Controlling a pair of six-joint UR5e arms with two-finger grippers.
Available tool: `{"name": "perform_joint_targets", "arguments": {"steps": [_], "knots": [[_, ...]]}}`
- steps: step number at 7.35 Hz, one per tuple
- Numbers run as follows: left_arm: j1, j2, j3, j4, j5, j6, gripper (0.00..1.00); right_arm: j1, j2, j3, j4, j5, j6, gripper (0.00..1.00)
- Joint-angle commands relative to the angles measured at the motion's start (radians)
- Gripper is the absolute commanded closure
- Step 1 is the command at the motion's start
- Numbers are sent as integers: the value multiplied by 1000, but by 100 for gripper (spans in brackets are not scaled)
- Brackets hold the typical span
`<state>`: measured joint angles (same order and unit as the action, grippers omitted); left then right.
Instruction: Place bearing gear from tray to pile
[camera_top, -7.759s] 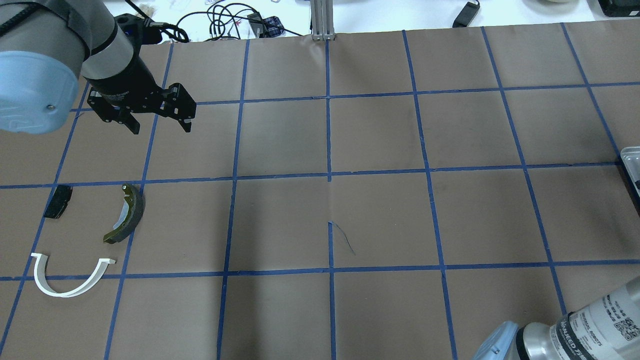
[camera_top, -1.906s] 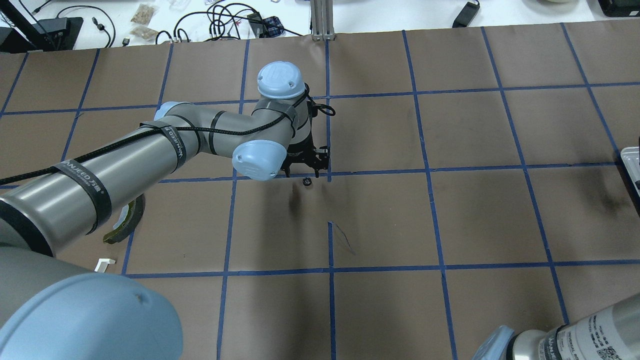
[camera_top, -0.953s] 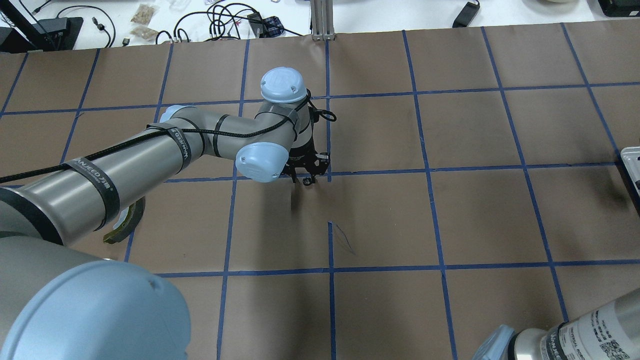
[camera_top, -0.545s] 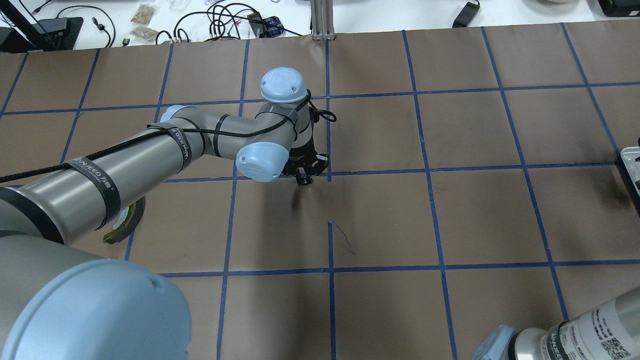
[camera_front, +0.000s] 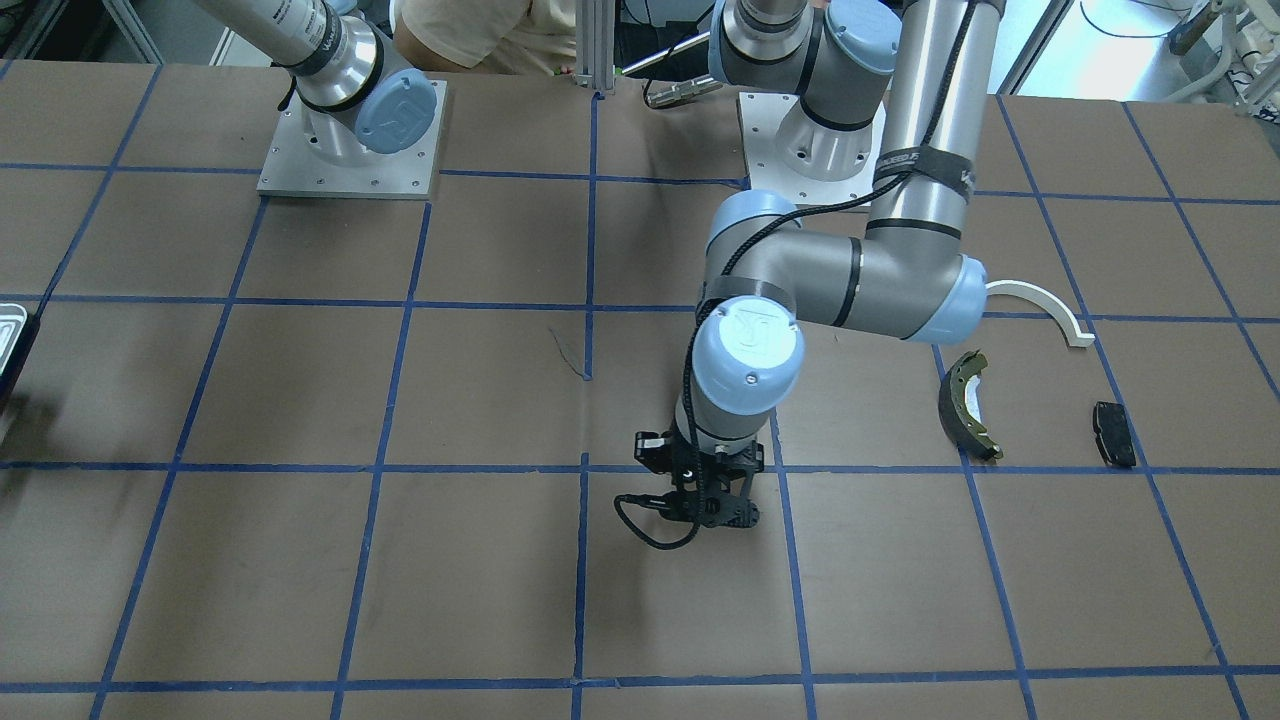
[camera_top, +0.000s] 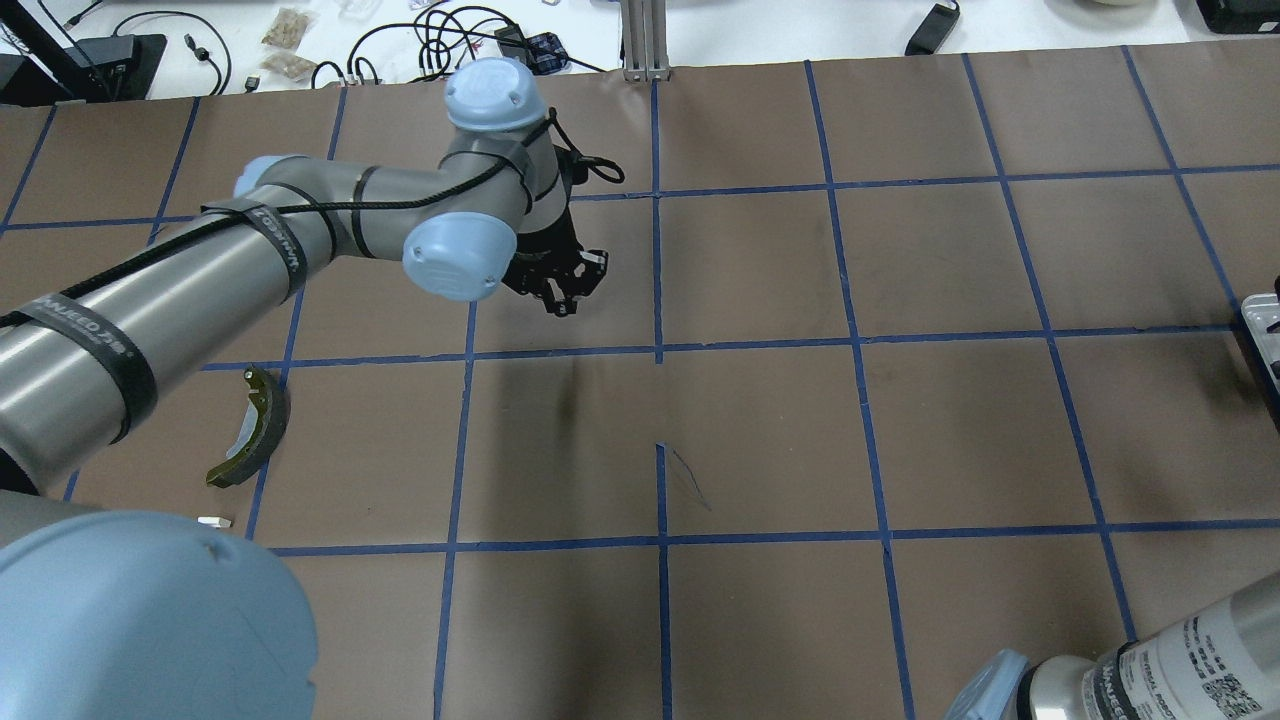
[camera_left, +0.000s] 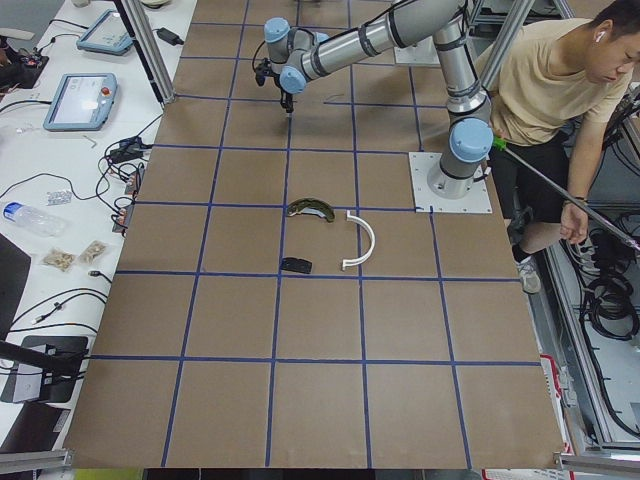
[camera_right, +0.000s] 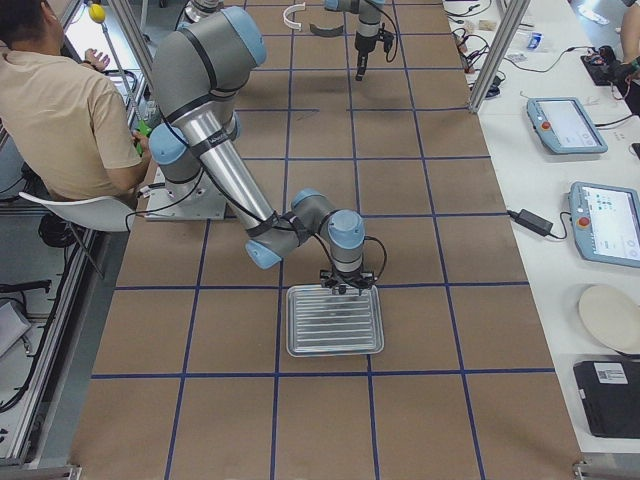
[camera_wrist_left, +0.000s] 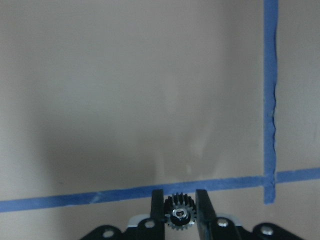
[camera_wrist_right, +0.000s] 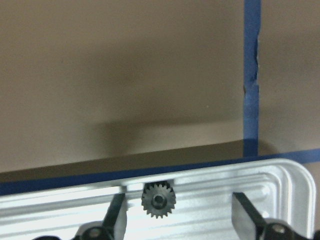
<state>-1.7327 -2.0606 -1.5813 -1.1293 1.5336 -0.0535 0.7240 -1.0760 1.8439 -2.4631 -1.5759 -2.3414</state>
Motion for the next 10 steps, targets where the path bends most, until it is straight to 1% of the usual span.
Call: {"name": "perform_joint_targets", "arguments": {"steps": [1,2,3,4,5,6,7,8,9,10], "knots": [[117,40,87,-142,8,125,100,0,-4,3,7,1,7,48],[175,49,108,-183,11,159,100,0,-5,3,16,1,10,52],[246,59,103,-204,99,243,100,0,-5,1,16,1,10,57],[333,62,93,-205,134,336,100,0,-7,1,15,1,10,73],[411,65,89,-214,135,381,100,0,-7,-3,13,1,10,89],[477,74,77,-228,143,453,100,0,-12,-8,13,2,11,100],[560,80,58,-227,146,498,100,0,-27,-14,12,2,37,100],[626,80,43,-227,142,514,100,3,-54,-31,18,-4,119,100],[663,74,11,-221,134,549,100,11,-91,-34,45,-1,236,100],[668,77,-37,-207,137,552,100,40,-113,-29,76,4,383,100]]}}
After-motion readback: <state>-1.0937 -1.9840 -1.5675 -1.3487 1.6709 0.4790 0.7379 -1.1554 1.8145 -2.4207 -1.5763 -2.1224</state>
